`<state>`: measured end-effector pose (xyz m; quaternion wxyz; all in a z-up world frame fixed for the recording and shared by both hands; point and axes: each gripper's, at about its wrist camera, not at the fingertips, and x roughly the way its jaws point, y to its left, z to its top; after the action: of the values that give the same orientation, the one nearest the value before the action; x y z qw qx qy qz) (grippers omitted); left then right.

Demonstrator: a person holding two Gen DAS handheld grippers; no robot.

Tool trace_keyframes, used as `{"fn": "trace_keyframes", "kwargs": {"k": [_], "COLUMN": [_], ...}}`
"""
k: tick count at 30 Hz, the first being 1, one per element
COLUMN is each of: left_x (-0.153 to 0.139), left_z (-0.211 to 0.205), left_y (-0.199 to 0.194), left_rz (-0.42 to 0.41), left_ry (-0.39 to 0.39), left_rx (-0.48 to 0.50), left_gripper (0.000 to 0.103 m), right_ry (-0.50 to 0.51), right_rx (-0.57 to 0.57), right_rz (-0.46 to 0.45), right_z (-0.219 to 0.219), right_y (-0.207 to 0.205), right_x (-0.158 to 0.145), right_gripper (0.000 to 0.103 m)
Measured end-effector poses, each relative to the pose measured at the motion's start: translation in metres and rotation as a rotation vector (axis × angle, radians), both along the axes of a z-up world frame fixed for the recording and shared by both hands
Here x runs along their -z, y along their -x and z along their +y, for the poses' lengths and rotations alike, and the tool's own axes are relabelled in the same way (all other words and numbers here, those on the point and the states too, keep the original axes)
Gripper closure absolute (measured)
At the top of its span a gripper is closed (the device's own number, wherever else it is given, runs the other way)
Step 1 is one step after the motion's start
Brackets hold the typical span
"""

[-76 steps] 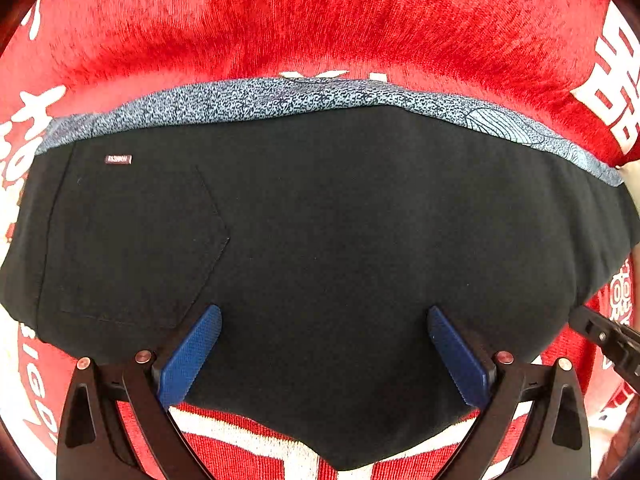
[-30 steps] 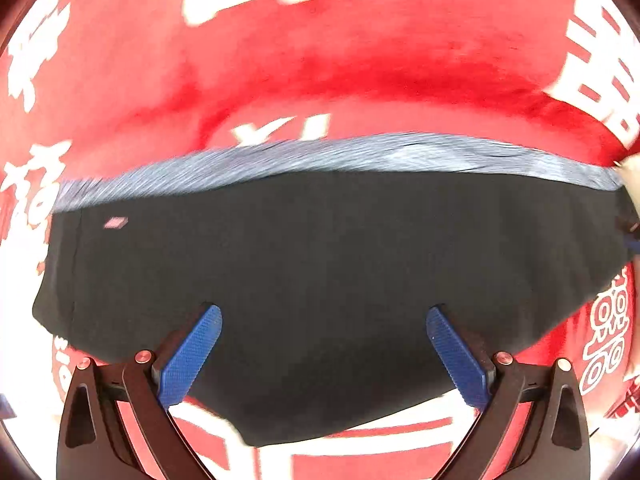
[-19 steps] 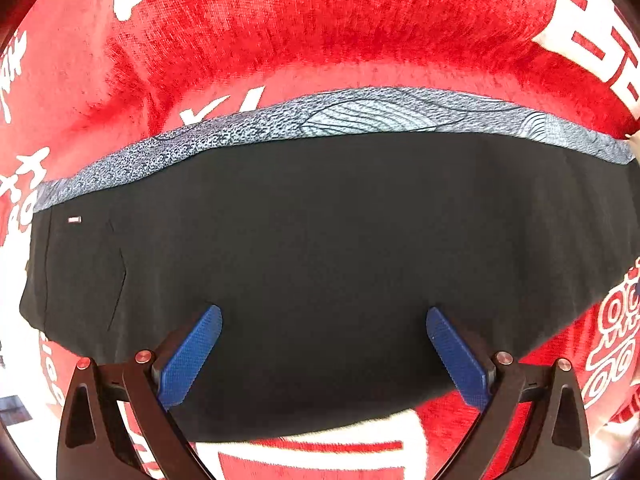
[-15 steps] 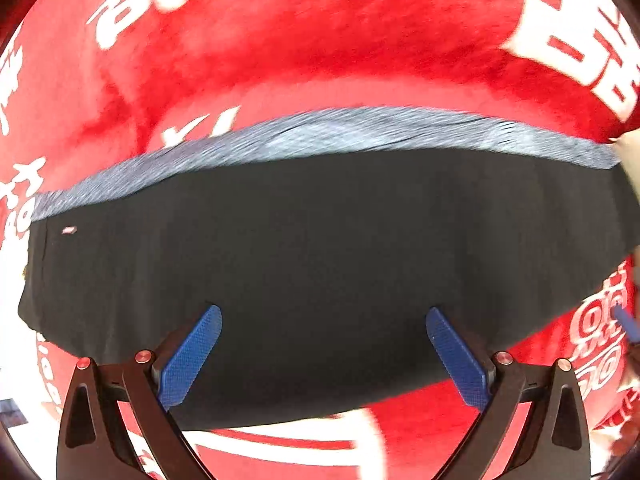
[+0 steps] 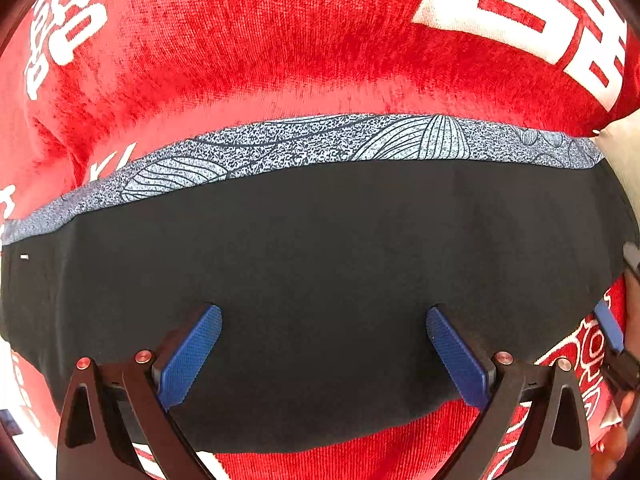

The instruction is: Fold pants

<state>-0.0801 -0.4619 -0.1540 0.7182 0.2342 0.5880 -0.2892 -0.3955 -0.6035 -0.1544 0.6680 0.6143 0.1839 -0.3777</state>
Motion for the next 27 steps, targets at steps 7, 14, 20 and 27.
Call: {"fn": "trace_keyframes", "kwargs": {"k": [7, 14, 20, 27], "left_x": [0.002, -0.010, -0.042, -0.006], "left_z": [-0.001, -0.006, -0.027, -0.022], "left_y": [0.002, 0.002, 0.019, 0.058], "left_rz": [-0.026, 0.011, -0.029, -0.148], "left_ry": [0.008, -0.013, 0.091, 0.140], "left_rx": [0.024, 0.014, 0.065, 0.108], "left_gripper": [0.000, 0.013, 0.021, 0.019], "right_ry": [0.034, 0.026, 0.027, 0.183], "right_rx": [0.016, -0.067, -0.193, -0.326], "right_rz": [-0.058, -0.005, 0.115, 0.137], "right_z": [-0.019, -0.038, -0.043, -0.022], "right_y": [-0.011, -0.034, -0.047, -0.079], "right_x": [0.004, 0.005, -0.013, -0.062], "right_gripper": [0.031, 0.047, 0.088, 0.090]}}
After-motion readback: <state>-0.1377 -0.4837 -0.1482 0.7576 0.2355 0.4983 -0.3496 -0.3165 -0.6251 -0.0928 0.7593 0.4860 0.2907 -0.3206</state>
